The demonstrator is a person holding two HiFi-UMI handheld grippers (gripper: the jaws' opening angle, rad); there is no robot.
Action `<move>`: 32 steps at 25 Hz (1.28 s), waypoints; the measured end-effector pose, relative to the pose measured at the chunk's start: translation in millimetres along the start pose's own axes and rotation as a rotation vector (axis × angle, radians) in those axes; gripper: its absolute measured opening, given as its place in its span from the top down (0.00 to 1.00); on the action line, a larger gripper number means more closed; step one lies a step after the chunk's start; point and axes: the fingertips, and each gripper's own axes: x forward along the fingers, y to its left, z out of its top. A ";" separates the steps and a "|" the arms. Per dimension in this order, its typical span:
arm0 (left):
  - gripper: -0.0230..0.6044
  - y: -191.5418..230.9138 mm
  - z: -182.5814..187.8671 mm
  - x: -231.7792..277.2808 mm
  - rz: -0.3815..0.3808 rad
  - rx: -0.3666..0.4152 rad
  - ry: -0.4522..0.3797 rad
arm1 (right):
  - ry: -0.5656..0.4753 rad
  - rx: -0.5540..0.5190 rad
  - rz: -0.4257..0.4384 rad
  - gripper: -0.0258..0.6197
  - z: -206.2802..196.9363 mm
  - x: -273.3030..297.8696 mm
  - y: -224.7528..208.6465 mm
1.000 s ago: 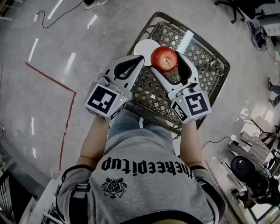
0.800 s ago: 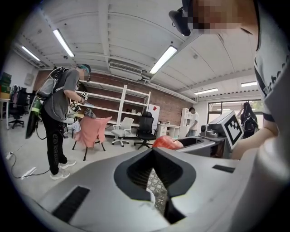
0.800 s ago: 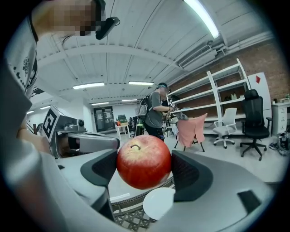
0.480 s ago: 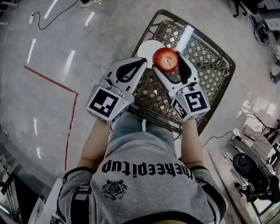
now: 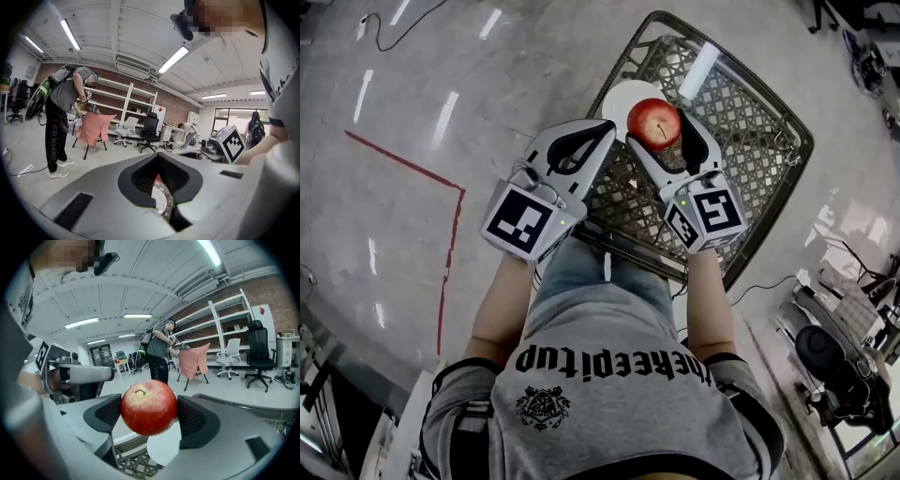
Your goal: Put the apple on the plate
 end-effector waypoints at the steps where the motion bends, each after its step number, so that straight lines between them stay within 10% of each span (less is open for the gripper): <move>1: 0.94 1.0 -0.9 0.7 -0.002 -0.002 0.000 | 0.005 0.004 -0.001 0.36 -2.1 2.0 -1.3; 32: 0.94 25.4 -55.5 10.4 -0.005 -0.141 0.106 | 0.180 0.063 -0.047 0.36 -90.1 56.0 -31.1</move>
